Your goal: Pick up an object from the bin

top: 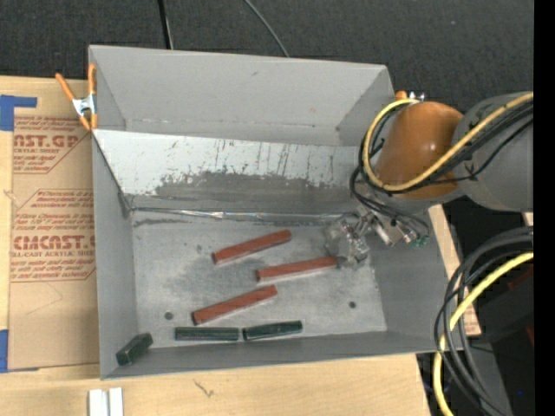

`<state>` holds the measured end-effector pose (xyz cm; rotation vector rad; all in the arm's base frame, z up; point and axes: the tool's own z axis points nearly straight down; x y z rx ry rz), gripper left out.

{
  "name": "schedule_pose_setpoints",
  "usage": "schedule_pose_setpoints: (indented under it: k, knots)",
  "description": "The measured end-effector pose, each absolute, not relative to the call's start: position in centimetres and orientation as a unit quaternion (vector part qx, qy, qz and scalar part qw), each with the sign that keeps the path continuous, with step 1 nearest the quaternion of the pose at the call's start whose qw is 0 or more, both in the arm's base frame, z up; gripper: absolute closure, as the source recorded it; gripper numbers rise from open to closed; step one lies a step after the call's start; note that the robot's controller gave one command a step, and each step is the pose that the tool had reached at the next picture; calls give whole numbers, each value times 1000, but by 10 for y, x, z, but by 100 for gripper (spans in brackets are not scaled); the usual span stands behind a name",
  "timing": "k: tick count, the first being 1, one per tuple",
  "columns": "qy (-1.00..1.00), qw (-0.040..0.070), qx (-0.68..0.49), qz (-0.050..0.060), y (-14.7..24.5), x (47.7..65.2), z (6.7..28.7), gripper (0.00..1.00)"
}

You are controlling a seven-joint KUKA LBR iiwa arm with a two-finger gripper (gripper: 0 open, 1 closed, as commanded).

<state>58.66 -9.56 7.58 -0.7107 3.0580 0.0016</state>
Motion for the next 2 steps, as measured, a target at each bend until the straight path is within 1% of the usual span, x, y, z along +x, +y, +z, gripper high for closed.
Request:
schedule_pose_setpoints:
  k: [1, 2]
  knots:
    - [974, 1, -226, 0, -96, 587, 76, 0]
    - [974, 1, -226, 0, -96, 587, 76, 0]
